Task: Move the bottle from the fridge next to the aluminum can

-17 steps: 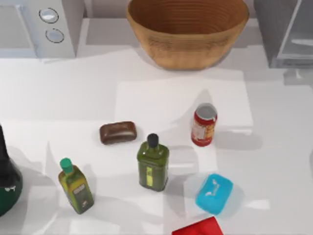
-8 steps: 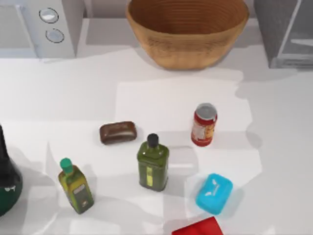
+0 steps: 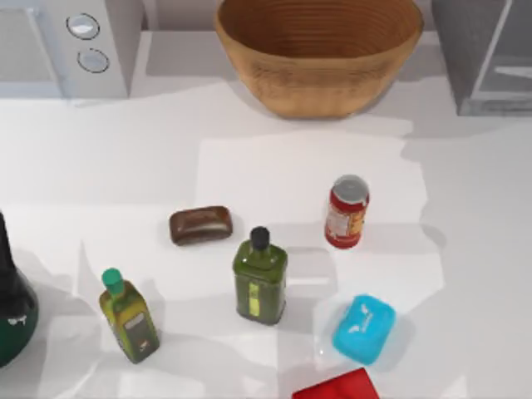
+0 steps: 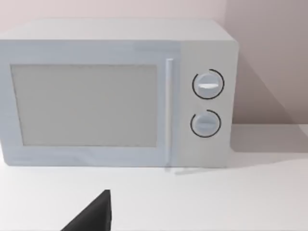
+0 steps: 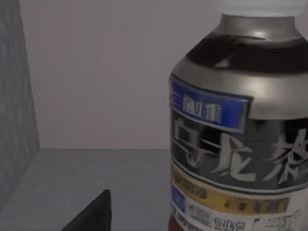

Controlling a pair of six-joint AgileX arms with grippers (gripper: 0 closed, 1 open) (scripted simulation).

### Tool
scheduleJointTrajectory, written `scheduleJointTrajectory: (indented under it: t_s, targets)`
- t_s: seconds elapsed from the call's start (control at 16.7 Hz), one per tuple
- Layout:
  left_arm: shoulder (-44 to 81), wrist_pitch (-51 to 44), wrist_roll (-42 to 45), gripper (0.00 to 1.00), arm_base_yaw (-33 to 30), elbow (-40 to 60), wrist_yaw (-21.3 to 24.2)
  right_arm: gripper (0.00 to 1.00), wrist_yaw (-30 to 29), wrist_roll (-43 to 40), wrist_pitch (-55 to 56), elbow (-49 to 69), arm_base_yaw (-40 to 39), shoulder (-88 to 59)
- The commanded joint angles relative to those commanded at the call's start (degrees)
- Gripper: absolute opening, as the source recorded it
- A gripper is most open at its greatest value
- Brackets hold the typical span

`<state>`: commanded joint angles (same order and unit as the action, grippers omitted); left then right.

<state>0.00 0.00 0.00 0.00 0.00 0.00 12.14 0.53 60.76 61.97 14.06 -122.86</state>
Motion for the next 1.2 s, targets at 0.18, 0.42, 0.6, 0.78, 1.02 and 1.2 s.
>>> scheduleJointTrajectory:
  t_s: [0.18,0.42,0.6,0.78,1.02,1.2]
  targets:
    - [0.0,0.0,0.0,1.0,0.0,0.0,0.0,1.0,-0.5,0.0,-2.4,5.5,-0.4,-3.1]
    - [0.0,0.0,0.0,1.0,0.0,0.0,0.0,1.0,-1.2,-0.1,-6.0,13.3,-1.1,-7.2]
    - [0.0,0.0,0.0,1.0,0.0,0.0,0.0,1.0,-1.4,-0.1,-7.0,15.3,-1.2,-8.2]
    - [0.0,0.0,0.0,1.0,0.0,0.0,0.0,1.0,-1.4,-0.1,-7.0,15.3,-1.2,-8.2]
    - [0.0,0.0,0.0,1.0,0.0,0.0,0.0,0.7,-1.4,-0.1,-7.0,15.3,-1.2,-8.2]
    - [0.0,0.0,0.0,1.0,0.0,0.0,0.0,0.47,-1.4,-0.1,-7.0,15.3,-1.2,-8.2]
